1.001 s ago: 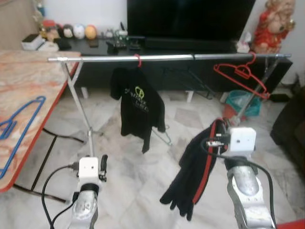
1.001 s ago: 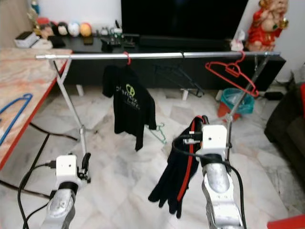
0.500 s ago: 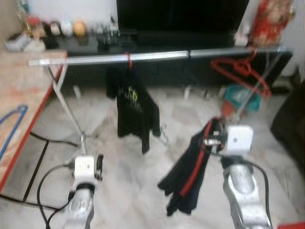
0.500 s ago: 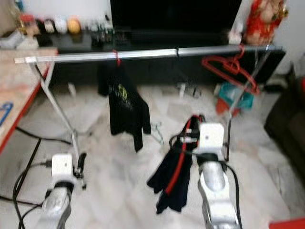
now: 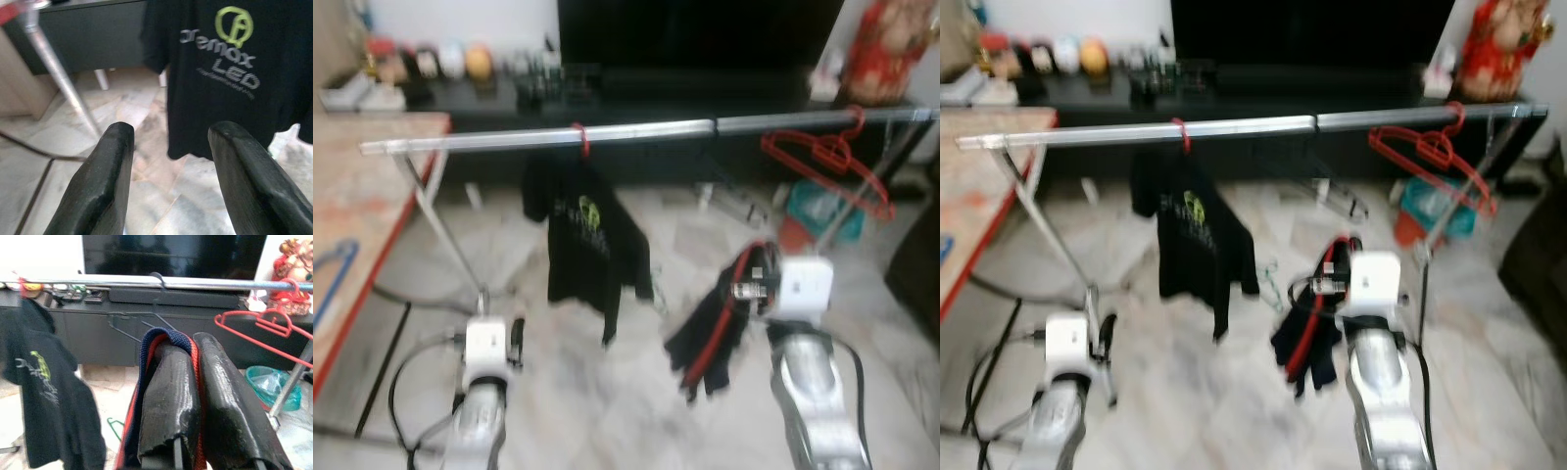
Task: Hang hanger
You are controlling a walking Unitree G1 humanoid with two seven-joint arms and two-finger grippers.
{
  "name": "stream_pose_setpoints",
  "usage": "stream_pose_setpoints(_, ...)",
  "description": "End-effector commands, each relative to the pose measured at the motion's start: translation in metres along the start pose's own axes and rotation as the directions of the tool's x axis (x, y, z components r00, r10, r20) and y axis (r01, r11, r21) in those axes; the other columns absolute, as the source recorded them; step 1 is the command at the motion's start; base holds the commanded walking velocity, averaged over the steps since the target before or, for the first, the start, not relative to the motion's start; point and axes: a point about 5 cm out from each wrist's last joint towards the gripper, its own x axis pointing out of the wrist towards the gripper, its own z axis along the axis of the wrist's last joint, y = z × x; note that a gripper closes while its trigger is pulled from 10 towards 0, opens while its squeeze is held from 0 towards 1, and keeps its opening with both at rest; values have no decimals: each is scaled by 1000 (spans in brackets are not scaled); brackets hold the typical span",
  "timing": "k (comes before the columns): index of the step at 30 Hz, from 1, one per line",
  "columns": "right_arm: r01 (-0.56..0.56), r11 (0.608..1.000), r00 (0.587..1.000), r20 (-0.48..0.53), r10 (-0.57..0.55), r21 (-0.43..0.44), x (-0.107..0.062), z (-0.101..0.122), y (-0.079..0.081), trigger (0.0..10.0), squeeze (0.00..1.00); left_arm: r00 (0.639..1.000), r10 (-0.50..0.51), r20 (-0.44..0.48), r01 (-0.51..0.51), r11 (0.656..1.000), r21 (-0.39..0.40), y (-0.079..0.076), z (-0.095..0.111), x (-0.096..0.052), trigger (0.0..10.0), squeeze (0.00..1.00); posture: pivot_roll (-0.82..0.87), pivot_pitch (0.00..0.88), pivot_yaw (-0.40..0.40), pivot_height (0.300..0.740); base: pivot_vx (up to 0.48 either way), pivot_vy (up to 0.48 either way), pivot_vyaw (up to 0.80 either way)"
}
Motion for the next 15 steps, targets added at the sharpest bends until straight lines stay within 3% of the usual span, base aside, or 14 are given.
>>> stream_pose_setpoints(1,22,1000,1000,21,-22,-14,1,4,-7,10000,0,1000,-9,2,10,1000,-13,-6,2,1,10000,0,-26,68,-27,740,356,0,0)
stream_pose_setpoints(15,19,1000,1000,23,-19,-12,1,5,-7,10000,0,1000,-7,7,7,1000,-16,-6,3,1,10000,0,-29,69,-29,740,352,0,0)
